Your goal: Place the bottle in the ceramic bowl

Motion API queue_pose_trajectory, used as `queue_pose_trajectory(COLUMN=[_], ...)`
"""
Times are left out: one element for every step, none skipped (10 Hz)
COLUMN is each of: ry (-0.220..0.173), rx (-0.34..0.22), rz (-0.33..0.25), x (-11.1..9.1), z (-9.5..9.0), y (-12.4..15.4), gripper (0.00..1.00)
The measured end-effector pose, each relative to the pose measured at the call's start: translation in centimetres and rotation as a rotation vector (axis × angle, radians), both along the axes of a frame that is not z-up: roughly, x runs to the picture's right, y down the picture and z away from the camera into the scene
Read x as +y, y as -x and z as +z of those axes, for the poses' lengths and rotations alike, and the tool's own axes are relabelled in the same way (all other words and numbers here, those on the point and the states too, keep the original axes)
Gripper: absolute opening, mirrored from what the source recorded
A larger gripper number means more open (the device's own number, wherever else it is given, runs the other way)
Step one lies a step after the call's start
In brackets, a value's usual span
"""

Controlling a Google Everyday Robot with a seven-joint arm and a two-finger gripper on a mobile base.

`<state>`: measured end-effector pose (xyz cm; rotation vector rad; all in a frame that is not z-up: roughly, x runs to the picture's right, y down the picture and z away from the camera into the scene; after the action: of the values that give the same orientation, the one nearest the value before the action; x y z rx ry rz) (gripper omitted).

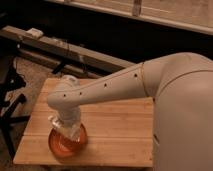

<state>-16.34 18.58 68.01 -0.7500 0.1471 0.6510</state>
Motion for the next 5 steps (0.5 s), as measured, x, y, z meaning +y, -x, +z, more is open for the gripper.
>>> queue_pose_trajectory(ry=[0.000,0.001,0.001,0.001,0.001], rx=[-0.004,-0.003,0.000,0.000,0.000], rz=[0.002,0.001,0.004,0.004,0.004], x=[-0.25,-0.20,-0.24,-0.25,-0.24], z=[0.08,0.10,0.15,0.17,0.16], y=[0.15,0.11,-0.07,-0.09,-0.05], gripper=[0.75,0.75,0.75,0.75,0.75])
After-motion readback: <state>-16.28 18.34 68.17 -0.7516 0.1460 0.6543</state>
